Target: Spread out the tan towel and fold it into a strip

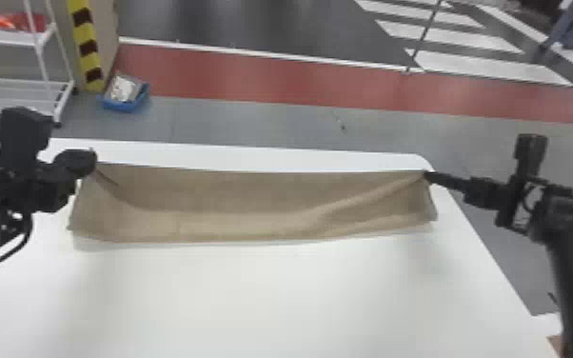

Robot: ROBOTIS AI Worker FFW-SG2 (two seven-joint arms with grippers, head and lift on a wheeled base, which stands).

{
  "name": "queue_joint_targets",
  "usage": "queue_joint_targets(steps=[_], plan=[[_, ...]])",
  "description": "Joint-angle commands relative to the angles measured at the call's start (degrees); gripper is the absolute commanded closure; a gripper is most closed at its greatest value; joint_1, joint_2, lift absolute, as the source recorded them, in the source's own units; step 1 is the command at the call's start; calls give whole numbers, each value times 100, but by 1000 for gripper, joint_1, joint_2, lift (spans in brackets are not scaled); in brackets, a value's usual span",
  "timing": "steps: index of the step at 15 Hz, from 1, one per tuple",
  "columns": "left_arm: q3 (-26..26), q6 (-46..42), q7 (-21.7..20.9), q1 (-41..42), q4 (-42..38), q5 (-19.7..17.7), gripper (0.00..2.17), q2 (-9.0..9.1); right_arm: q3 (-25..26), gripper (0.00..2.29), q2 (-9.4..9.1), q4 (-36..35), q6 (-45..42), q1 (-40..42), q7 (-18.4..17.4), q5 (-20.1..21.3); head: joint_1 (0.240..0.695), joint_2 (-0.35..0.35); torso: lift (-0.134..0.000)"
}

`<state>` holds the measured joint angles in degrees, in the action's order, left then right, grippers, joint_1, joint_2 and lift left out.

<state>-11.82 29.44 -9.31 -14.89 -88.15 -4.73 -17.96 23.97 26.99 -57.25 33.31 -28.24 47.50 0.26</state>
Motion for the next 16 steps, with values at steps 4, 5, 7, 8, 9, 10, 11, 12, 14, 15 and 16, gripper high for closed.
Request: queue_joint_targets(steps=[4, 5, 7, 8, 9, 10, 11, 12, 14, 15, 16], plan=[[-163, -153, -1, -154, 378, 200, -1, 135, -358, -2, -71, 276, -346, -138, -294, 62, 675, -247, -124], [-137, -258, 43, -154, 387, 200, -1, 135, -341, -2, -80, 276, -364, -129, -320, 53, 677, -247, -124], [-119, -1067, 289, -84, 448, 113, 33, 73, -270, 53, -80, 215, -364, -85, -329, 18, 676, -245, -124], [-102, -1313, 403, -31, 448, 86, 33, 55, -218, 53, -80, 144, -364, 11, -338, -35, 667, -241, -124], [-93, -1471, 482, 4, 448, 77, 33, 38, -138, 53, -80, 83, -364, 64, -338, -35, 661, -240, -124], [-75, -1506, 518, 39, 448, 69, 33, 12, -68, 53, -80, -67, -364, 178, -338, -53, 656, -240, -124], [13, -1506, 518, 144, 413, 60, 33, -32, 20, 53, -80, -260, -328, 319, -338, -88, 653, -241, -124], [65, -1506, 509, 232, 351, 42, 33, -59, 152, 53, -80, -374, -241, 407, -338, -105, 652, -242, -124], [285, -1489, 438, 513, 79, -169, 33, -120, 275, 53, -1, -708, 5, 697, -294, -351, 657, -244, -124], [373, -1454, 421, 628, 9, -292, 33, -138, 406, 53, 17, -831, 58, 837, -232, -369, 666, -247, -124], [391, -1454, 421, 663, -35, -362, 33, -138, 415, 53, 43, -875, 111, 881, -153, -395, 671, -248, -124]])
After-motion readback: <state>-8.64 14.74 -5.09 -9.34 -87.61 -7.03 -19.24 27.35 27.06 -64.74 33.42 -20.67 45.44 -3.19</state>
